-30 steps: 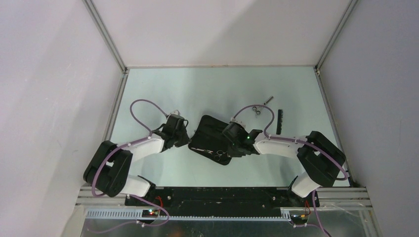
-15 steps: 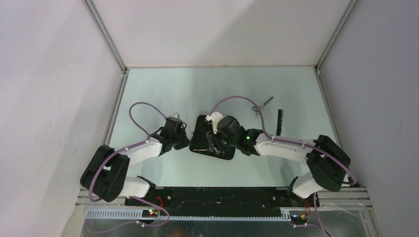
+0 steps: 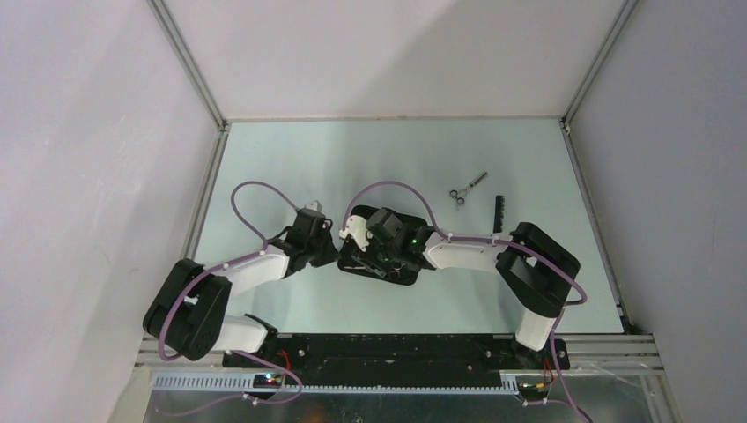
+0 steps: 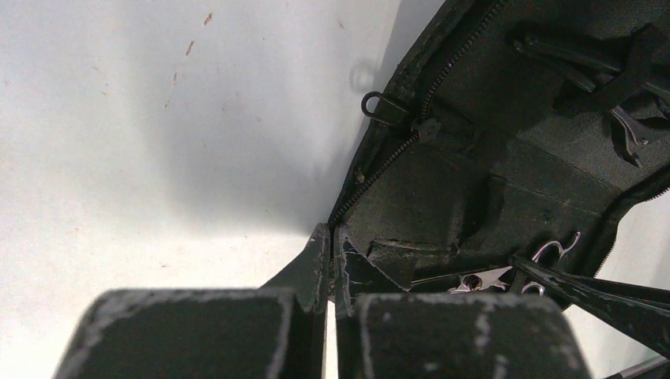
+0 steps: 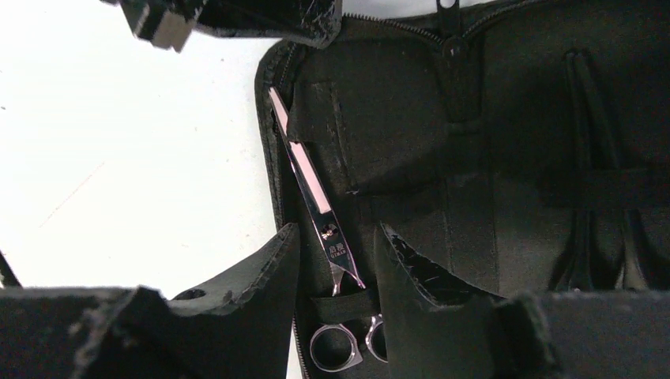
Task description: Sort the hair-cutting tools
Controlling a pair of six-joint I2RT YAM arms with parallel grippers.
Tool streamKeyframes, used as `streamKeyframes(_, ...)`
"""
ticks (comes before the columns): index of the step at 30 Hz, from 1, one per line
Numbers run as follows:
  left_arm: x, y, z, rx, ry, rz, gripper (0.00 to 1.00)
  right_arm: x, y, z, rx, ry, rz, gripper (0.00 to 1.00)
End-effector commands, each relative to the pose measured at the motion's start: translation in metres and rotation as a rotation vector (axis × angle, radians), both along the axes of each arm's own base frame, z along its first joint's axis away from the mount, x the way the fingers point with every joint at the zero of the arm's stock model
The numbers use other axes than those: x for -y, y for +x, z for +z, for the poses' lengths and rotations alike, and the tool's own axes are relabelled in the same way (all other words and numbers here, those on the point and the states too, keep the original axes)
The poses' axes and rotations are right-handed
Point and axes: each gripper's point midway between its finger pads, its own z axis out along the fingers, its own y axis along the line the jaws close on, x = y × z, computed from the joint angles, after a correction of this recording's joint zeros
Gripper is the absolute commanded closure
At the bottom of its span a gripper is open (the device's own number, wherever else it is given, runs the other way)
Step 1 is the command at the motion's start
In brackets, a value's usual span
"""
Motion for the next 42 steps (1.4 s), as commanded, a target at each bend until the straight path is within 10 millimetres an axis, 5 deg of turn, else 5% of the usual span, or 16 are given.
streamKeyframes(1,-0.005,-0.032,-0.019,-0.116,0.034,-0.063,1.0,-0.007,0.003,-0.001,0.029,-0.022,0.042,0.57)
streamKeyframes(8,-0.004,-0.034,-0.02,-0.126,0.03,-0.075,1.0,0.001,0.005,-0.02,0.035,-0.092,0.028,0.58)
streamKeyframes(14,-0.005,-0.036,-0.021,-0.136,0.033,-0.076,1.0,0.014,0.022,-0.029,0.055,-0.132,-0.089,0.74)
streamKeyframes(22,-0.007,-0.041,-0.026,-0.152,0.039,-0.071,1.0,0.04,0.031,-0.039,0.059,-0.222,-0.195,0.81)
streamKeyframes(42,-0.014,-0.041,-0.027,-0.152,0.07,-0.058,1.0,0.075,0.0,-0.051,0.031,-0.384,-0.099,0.96)
